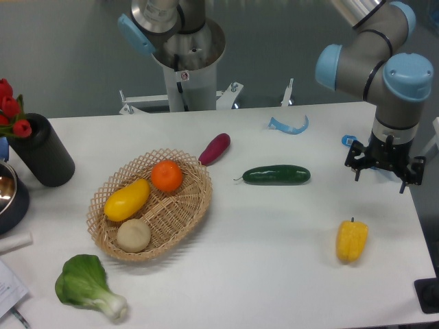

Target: Pick up the yellow pepper from the table

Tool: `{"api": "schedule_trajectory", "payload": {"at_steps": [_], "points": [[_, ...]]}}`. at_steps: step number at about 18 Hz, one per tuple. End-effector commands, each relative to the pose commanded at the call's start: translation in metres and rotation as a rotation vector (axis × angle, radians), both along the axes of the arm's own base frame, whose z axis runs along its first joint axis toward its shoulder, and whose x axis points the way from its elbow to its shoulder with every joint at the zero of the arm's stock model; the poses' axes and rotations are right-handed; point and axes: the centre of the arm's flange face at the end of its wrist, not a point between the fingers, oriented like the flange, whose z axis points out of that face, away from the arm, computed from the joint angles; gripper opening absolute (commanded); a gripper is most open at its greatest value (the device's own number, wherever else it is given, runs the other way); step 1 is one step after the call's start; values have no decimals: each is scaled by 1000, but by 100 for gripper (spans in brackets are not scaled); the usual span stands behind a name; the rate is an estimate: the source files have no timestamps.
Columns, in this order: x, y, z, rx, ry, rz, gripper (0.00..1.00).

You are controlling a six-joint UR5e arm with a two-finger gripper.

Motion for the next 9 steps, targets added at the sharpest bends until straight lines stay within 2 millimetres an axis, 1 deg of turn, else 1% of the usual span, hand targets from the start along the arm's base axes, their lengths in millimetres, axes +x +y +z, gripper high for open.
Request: {"api": "schedule_trajectory", "payload": {"at_steps": [6, 9], "points": [[-1, 3, 1, 3, 3, 9, 100], [0, 8, 0, 18, -8, 80, 100]]}}
